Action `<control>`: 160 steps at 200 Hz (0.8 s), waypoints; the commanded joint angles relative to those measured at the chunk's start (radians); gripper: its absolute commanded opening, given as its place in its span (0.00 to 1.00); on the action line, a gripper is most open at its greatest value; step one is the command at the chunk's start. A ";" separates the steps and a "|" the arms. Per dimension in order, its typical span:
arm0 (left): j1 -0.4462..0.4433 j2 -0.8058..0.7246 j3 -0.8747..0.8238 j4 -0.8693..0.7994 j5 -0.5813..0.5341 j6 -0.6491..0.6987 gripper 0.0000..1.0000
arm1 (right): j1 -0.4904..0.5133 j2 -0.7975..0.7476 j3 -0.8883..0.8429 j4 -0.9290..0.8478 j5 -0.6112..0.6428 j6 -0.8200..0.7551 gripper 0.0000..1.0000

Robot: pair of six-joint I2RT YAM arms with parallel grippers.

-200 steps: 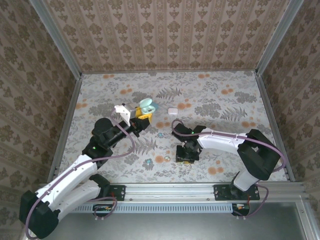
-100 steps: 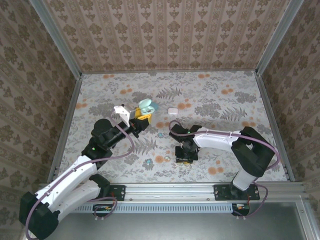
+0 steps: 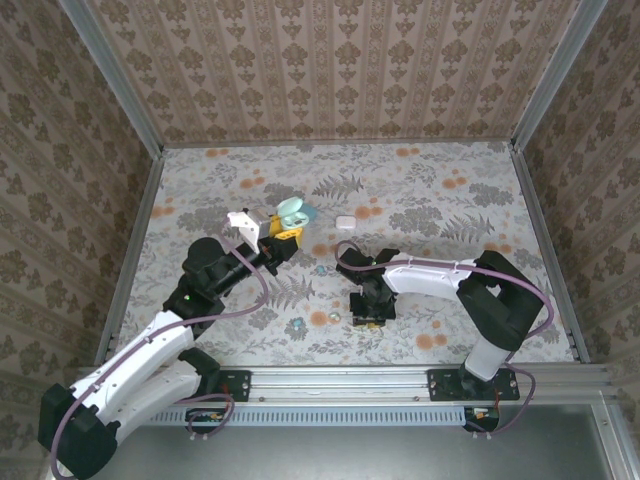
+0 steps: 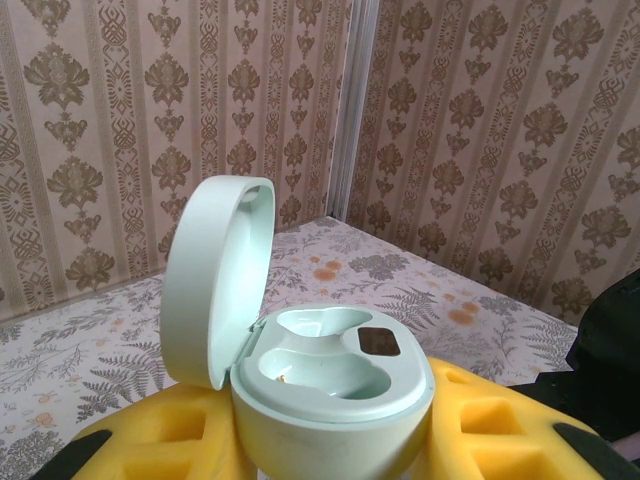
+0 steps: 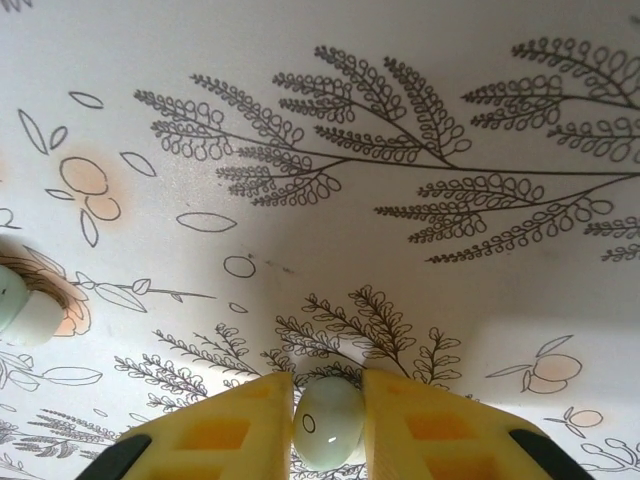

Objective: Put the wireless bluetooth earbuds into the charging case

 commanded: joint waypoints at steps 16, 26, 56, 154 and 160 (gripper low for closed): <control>0.006 -0.024 -0.003 0.009 -0.003 -0.001 0.19 | 0.007 0.009 0.033 -0.045 0.023 -0.023 0.22; 0.006 -0.025 -0.002 0.007 -0.003 -0.001 0.19 | 0.008 0.003 0.037 -0.051 0.022 -0.022 0.21; 0.005 -0.025 -0.002 0.008 -0.008 -0.006 0.19 | -0.004 -0.084 0.034 -0.032 -0.007 -0.037 0.21; 0.015 -0.034 0.011 -0.020 -0.027 0.008 0.19 | -0.324 -0.330 -0.143 0.629 -0.881 0.120 0.21; 0.015 -0.036 0.013 -0.021 -0.025 0.010 0.19 | -0.330 -0.326 -0.140 0.643 -0.896 0.131 0.21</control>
